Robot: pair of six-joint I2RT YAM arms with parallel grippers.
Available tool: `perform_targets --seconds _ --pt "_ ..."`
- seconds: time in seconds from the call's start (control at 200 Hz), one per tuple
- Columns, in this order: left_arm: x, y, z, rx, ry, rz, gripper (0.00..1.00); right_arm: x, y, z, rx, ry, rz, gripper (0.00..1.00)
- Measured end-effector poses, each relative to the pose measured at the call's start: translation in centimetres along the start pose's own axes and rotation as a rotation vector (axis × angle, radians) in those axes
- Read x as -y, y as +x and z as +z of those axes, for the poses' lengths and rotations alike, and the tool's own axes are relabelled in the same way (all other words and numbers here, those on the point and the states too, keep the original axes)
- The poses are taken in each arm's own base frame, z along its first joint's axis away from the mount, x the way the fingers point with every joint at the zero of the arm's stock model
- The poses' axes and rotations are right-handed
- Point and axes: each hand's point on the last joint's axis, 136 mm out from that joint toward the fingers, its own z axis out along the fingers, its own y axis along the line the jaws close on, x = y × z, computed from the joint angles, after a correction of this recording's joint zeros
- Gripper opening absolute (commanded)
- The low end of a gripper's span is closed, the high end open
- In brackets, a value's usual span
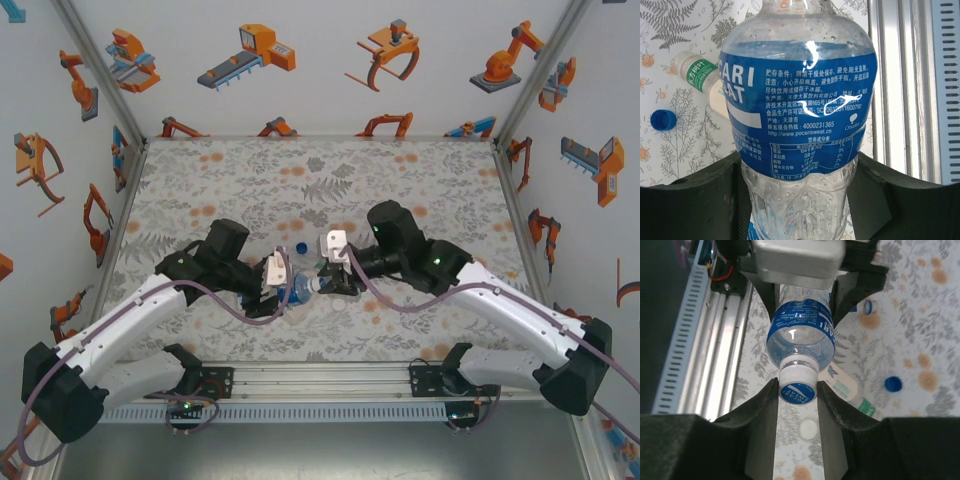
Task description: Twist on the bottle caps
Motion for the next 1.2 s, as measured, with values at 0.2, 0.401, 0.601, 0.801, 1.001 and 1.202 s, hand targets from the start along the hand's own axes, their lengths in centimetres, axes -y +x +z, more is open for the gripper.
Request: perform_targets --seconds 0.2,0.401,0.601,0.801,1.001,1.202 --pt "-0.9 0.2 0.2 -0.027 -0.017 -0.007 0.00 2.5 0.8 0.0 0.014 0.057 0.346 0.00" --pt "-2.0 -0.3 0.1 -0.044 -0.044 0.006 0.00 5.3 1.9 -0.9 0.069 0.118 0.751 0.00" --pt "-3.4 -0.2 0.3 -0.073 -0.065 0.007 0.00 7.5 4.6 -1.3 0.129 0.172 1.212 0.00" --pt "-4.4 0.5 1.2 -0.118 -0.059 -0.005 0.00 8.4 8.3 -1.5 0.195 0.284 1.612 0.06" --pt "-5.1 1.1 1.7 -0.146 -0.067 -0.017 0.00 9.2 10.2 -1.4 0.273 0.339 1.782 0.30" --pt "-5.6 -0.9 1.8 -0.062 -0.073 0.037 0.00 10.0 9.7 -2.7 0.298 0.384 1.735 0.52"
